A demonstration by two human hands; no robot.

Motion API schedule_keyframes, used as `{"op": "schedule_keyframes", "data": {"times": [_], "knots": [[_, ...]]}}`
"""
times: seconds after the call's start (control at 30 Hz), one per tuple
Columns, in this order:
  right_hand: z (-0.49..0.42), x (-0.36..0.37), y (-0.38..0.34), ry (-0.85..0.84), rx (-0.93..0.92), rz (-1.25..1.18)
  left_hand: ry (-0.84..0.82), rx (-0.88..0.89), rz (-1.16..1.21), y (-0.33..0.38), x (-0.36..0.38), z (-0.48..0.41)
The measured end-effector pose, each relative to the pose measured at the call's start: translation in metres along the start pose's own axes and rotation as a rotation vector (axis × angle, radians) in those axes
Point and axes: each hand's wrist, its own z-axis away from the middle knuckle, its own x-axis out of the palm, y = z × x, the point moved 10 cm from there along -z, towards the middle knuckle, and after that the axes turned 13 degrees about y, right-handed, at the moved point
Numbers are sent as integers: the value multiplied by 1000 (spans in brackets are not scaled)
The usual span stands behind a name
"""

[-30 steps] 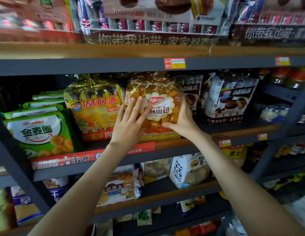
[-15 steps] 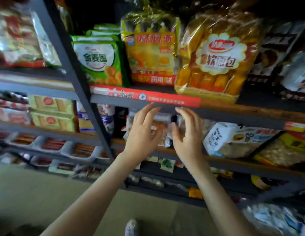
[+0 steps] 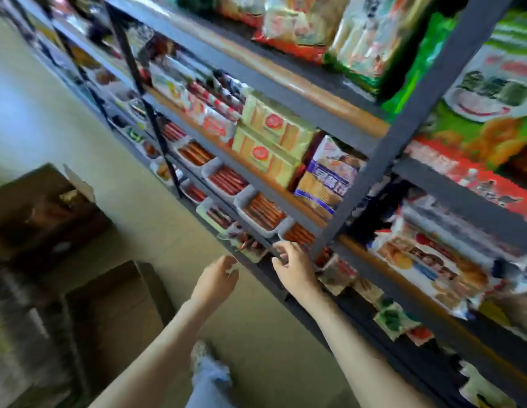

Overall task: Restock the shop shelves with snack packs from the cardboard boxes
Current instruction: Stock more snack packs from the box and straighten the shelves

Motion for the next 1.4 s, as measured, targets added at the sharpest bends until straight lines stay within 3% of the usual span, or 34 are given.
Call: {"op": "schedule_keyframes", "data": {"times": [0.17,0.33,0.7,1.07,1.4], "knots": [[-62,148,-66,-264,31,27,49,-212,-18,-135,-75,-61],[-102,247,-111,-405,65,57,80,-465,-15,-230,-135,-96],[-222,413,-180,-714,-67,174,225,-836,154,-341,-191,-176],[-294,591,-343,-977,-417,282,530,-1240,313,-429,-252,-216],[-360,802,-437,-1029,-417,410,437,-1327,470,-600,-327,-356]]}}
